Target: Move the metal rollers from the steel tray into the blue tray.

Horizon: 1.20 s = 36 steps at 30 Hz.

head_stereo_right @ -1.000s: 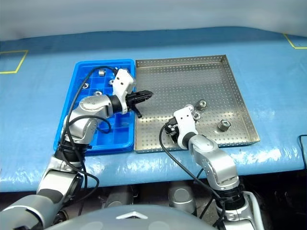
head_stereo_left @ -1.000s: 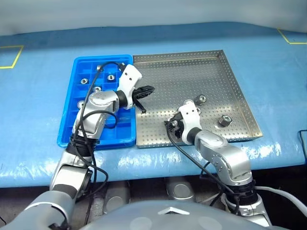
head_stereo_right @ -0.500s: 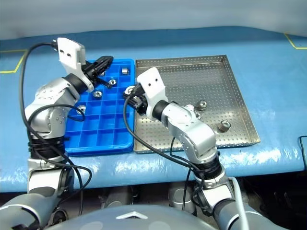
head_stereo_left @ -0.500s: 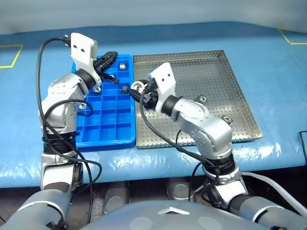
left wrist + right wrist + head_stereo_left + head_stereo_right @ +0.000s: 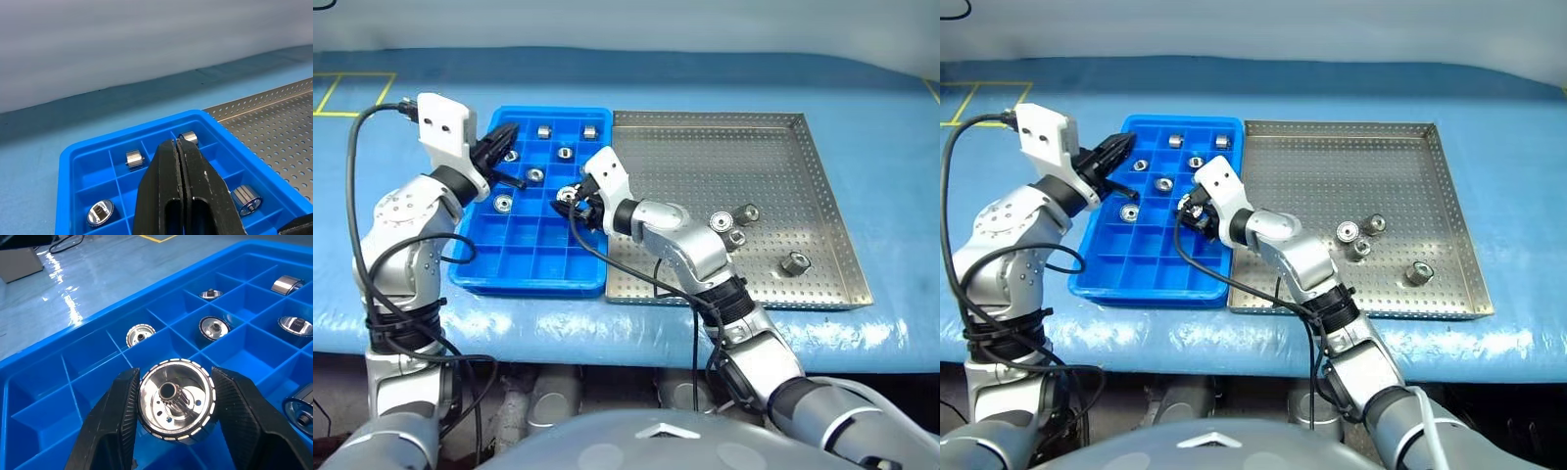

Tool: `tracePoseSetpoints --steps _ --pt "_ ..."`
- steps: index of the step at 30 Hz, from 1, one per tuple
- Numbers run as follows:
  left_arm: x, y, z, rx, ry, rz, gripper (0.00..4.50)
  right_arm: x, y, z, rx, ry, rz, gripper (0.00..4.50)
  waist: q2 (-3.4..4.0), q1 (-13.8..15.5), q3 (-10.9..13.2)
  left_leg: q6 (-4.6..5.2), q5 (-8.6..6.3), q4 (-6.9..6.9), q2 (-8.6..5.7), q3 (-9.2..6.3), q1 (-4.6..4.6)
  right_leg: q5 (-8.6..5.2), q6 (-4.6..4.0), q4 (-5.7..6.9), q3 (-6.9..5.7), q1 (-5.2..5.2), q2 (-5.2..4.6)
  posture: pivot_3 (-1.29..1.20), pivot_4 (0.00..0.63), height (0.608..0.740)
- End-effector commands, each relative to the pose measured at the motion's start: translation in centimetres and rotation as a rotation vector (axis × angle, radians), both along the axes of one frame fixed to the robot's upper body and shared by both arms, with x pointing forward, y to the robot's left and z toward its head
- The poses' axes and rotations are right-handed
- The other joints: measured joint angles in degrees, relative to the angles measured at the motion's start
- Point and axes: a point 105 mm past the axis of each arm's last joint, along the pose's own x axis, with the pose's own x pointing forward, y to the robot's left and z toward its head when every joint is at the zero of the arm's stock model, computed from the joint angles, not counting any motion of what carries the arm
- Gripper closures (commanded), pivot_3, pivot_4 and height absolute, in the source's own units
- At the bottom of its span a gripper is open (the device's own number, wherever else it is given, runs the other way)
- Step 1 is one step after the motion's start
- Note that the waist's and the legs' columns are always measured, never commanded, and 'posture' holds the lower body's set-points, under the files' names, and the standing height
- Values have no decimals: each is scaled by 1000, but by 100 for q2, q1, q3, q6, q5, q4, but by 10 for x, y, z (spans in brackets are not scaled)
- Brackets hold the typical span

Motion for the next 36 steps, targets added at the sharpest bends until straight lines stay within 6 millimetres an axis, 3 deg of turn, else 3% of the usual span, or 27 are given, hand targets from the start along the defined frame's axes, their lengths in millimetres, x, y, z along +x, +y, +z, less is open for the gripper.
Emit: tracePoseSetpoints --steps 1,8,13,19,23,25,28,32,36 --pt "-6 2 17 20 -60 4 4474 -1 5 21 62 -53 28 2174 0 16 0 -4 3 -5 0 -1 0 0 -1 0 0 -2 0 40 150 740" --pt "-3 6 19 30 -59 15 4474 -12 7 8 18 -11 41 2174 0 0 0 -7 5 -15 2 -2 0 -4 -9 7 -2 -9 0 30 150 740" --pt "-1 3 16 27 -52 10 4474 -30 1 0 -8 17 53 2174 0 -2 0 -8 5 -15 1 -2 -2 -5 -11 8 -2 -11 0 12 150 740" --pt "2 -3 13 29 -37 -10 4474 -31 -9 -13 -50 61 12 2174 -1 -20 -1 -15 10 -14 2 -2 2 -6 -11 13 -2 -9 1 -7 150 740" --pt "4 -7 12 26 -30 -25 4474 -32 -12 -11 -54 50 11 1224 -1 -25 -1 -16 11 -12 2 -2 2 -6 -11 13 -2 -9 1 -23 150 740" --pt "5 -10 11 22 -26 -39 4474 -37 -10 1 -11 16 36 655 -2 -22 -2 -16 11 -11 2 -2 1 -6 -11 13 -3 -8 0 -31 150 740" --pt "8 -17 9 15 -20 -66 4474 -41 -13 27 89 -54 22 655 -2 -46 -1 -16 11 -12 2 -2 -1 -6 -11 10 -3 -9 0 -50 150 740" --pt "8 -44 4 -8 -9 -162 4474 -33 -50 56 153 -168 -168 655 -3 -70 -2 -16 11 -11 2 -2 -3 -6 -11 11 -3 -10 0 -70 150 740" --pt "1 -86 -6 -23 1 -319 4474 -27 -117 53 33 -228 -473 655 -6 -42 -4 -16 10 -10 -5 -3 -5 -6 -11 4 -5 -5 -8 -103 150 740"
